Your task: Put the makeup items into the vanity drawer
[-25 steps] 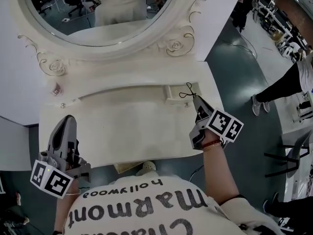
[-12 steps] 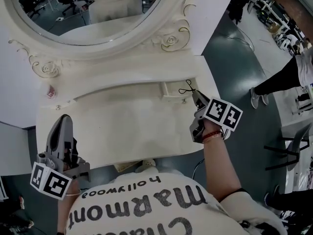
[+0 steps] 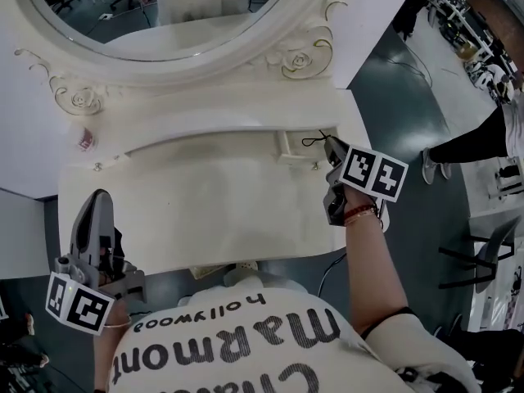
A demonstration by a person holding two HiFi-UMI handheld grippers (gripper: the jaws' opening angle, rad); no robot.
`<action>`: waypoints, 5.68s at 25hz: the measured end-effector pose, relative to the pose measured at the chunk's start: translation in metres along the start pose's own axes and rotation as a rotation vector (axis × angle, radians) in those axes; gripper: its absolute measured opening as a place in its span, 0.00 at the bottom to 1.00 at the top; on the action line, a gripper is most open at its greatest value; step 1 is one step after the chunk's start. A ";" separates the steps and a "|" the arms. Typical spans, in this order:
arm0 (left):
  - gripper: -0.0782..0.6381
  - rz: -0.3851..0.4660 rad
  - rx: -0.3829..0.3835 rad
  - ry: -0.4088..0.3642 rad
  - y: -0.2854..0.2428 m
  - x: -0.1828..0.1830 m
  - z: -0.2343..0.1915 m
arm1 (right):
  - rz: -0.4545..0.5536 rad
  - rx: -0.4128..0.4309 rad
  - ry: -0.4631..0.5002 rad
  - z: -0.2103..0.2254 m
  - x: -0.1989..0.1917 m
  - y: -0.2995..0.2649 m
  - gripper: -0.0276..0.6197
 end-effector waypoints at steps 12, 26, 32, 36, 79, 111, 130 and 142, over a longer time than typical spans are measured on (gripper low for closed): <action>0.12 0.035 0.034 0.009 0.014 0.004 -0.003 | -0.097 0.039 0.111 -0.013 0.001 -0.019 0.10; 0.12 0.073 0.050 0.012 0.025 0.011 -0.005 | -0.191 0.009 0.266 -0.014 -0.001 -0.031 0.10; 0.12 0.071 0.045 0.006 0.025 0.012 -0.003 | -0.214 0.034 0.272 -0.020 -0.005 -0.033 0.10; 0.12 0.075 0.052 0.007 0.025 0.013 -0.005 | -0.250 0.048 0.282 -0.021 -0.010 -0.035 0.10; 0.12 0.103 0.067 0.037 0.023 0.007 -0.006 | -0.458 0.031 0.474 -0.010 -0.026 -0.052 0.12; 0.12 0.099 0.055 0.043 0.020 0.007 -0.007 | -0.443 -0.002 0.477 -0.004 -0.023 -0.052 0.19; 0.12 0.069 0.063 0.069 0.021 -0.008 -0.012 | -0.244 -0.029 0.232 0.016 -0.008 -0.037 0.18; 0.12 -0.008 -0.100 0.082 -0.011 0.002 -0.005 | 0.247 -0.139 0.176 -0.024 0.006 0.036 0.11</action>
Point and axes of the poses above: the fingertips, and each gripper's own axes: y backward along the fingers, z to its right, x out of its top, the point moved 3 cm from there along y, backward along the fingers, and after that the axes turned 3 degrees about y, right-handed, at the moved point
